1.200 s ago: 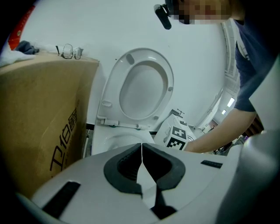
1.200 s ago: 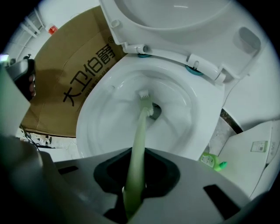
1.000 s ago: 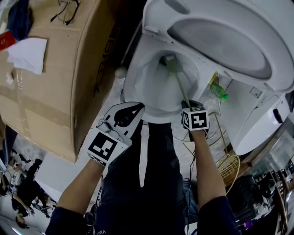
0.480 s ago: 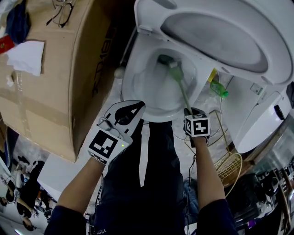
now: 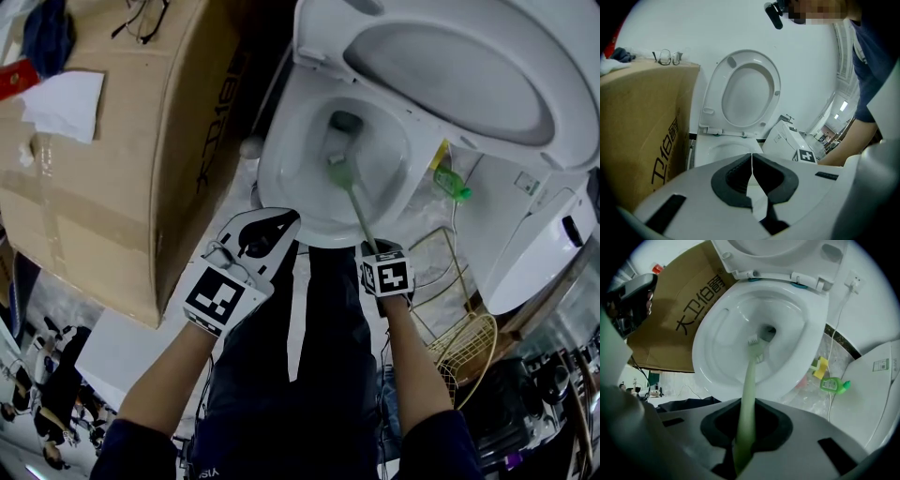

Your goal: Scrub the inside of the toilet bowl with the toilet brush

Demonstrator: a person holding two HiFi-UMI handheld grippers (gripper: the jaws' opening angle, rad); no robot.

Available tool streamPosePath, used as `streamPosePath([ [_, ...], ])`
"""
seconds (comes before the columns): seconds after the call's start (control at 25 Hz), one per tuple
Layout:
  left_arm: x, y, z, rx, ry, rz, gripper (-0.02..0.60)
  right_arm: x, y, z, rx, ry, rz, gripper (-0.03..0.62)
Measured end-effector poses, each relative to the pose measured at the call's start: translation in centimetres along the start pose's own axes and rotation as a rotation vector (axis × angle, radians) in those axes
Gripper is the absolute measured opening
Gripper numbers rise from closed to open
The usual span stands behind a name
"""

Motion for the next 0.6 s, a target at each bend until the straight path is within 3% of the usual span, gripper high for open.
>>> streamPosePath([
  [0.32, -1.0, -0.7, -1.8, 0.021, 0.015, -0.014, 0.032, 2.6, -4.5, 1.0, 0.057, 0.050, -0.024, 0.048],
  [0.6, -1.3, -1.0, -2.9, 0.038, 0.029, -0.021, 0.032, 7.6, -3.8, 0.0, 0.030, 0.129, -0.034, 0.048],
])
Point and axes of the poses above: the fingertips, and each gripper's own axes: z forward along the fingers, y to its right, x out of its top, the point moved 5 cm from there along -z, backward along the fingers, and after that the axes turned 1 degree about -x, right-handed, at the moved point
